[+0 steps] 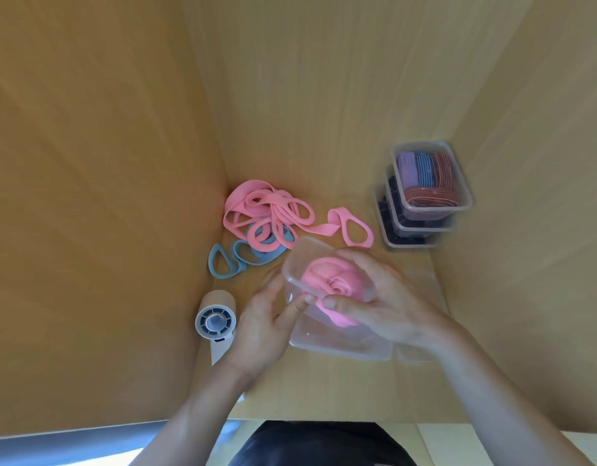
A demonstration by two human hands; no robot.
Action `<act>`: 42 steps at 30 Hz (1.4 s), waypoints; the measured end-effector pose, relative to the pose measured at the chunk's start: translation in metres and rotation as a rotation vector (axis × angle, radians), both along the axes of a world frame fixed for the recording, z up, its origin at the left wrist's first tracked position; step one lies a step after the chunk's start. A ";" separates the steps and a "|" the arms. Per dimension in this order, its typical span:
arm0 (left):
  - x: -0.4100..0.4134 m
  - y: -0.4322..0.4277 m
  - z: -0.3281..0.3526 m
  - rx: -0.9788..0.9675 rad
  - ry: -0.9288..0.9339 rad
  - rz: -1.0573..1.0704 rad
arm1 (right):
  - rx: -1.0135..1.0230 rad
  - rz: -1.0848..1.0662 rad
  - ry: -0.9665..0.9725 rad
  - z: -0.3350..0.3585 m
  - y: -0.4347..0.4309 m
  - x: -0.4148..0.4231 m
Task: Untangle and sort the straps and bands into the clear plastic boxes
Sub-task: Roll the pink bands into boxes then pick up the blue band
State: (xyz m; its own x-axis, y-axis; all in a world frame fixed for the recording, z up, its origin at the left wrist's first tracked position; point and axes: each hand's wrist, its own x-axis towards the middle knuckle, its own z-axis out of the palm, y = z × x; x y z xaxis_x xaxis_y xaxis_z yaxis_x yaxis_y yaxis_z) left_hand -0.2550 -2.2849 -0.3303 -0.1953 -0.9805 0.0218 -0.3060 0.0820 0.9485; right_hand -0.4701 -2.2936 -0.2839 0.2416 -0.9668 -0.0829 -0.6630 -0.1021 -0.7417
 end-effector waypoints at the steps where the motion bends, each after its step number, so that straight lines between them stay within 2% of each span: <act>1: 0.001 -0.001 -0.001 -0.001 0.036 -0.002 | -0.019 0.015 -0.064 0.004 -0.001 -0.003; 6: -0.002 -0.013 0.007 0.027 0.219 0.065 | -0.122 -0.068 -0.229 0.010 0.003 -0.030; 10: -0.002 -0.019 0.009 0.000 0.245 0.083 | -0.020 -0.027 -0.503 0.004 0.016 -0.038; 15: -0.013 -0.019 0.009 0.078 0.264 0.088 | -0.142 -0.159 -0.566 -0.004 0.023 -0.024; 21: -0.029 -0.030 0.012 0.137 0.318 0.113 | -0.260 -0.192 -0.451 -0.007 0.022 -0.019; 24: -0.037 -0.037 0.020 0.121 0.356 0.113 | -0.397 -0.260 -0.462 -0.006 0.021 -0.015; 28: -0.045 -0.044 0.025 0.112 0.368 0.138 | -0.599 -0.314 -0.278 0.003 0.018 -0.018; 34: -0.043 -0.044 0.013 0.165 0.383 0.171 | -0.859 -0.537 -0.161 0.001 -0.004 -0.038; 38: -0.041 -0.044 0.010 0.185 0.369 0.181 | -0.870 -0.705 -0.115 -0.013 -0.041 -0.055; 42: -0.037 -0.042 0.011 0.163 0.319 0.137 | -0.879 -0.755 0.032 -0.028 -0.067 -0.072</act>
